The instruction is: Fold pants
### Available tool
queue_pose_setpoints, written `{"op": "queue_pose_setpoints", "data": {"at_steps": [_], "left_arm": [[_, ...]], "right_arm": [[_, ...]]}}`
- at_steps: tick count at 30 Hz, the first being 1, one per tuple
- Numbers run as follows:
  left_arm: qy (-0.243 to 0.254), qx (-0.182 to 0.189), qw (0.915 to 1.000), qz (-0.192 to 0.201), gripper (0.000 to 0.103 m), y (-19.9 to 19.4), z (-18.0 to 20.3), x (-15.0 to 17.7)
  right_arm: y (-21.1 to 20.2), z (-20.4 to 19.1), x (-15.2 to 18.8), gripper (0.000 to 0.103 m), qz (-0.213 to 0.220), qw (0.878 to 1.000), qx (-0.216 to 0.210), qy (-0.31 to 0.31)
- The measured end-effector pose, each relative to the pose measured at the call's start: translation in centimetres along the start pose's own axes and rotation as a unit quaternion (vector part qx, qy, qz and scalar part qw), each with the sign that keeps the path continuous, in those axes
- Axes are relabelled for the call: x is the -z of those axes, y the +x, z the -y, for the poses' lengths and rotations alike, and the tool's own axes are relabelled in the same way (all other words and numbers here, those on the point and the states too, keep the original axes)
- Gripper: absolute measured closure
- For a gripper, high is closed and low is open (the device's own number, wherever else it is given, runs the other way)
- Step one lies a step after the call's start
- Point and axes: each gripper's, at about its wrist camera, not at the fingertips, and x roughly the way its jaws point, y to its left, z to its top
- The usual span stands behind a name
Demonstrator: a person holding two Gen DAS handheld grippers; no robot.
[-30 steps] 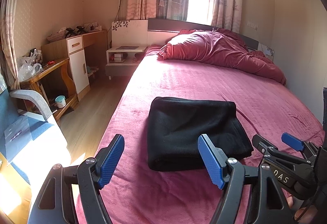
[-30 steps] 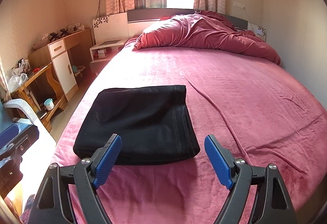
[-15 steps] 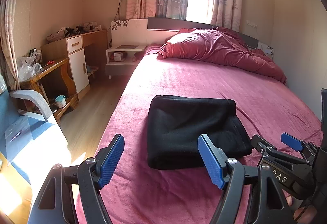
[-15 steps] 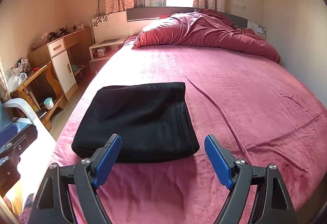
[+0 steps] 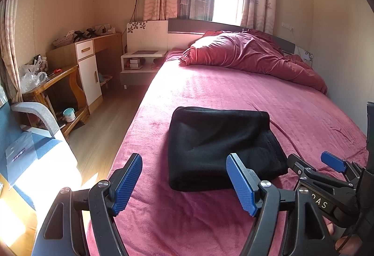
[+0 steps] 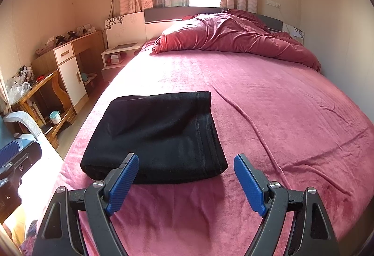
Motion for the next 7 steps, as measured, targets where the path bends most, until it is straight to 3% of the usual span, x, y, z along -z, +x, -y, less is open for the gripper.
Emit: {"op": "queue_pose_setpoints", "data": {"at_steps": [7], "left_arm": [[0.000,0.003,0.9999,0.014,0.033,-0.09,-0.21,0.21]], "right_arm": [[0.71,0.88,0.48,0.019,-0.012,1.000,-0.001,0.006]]}}
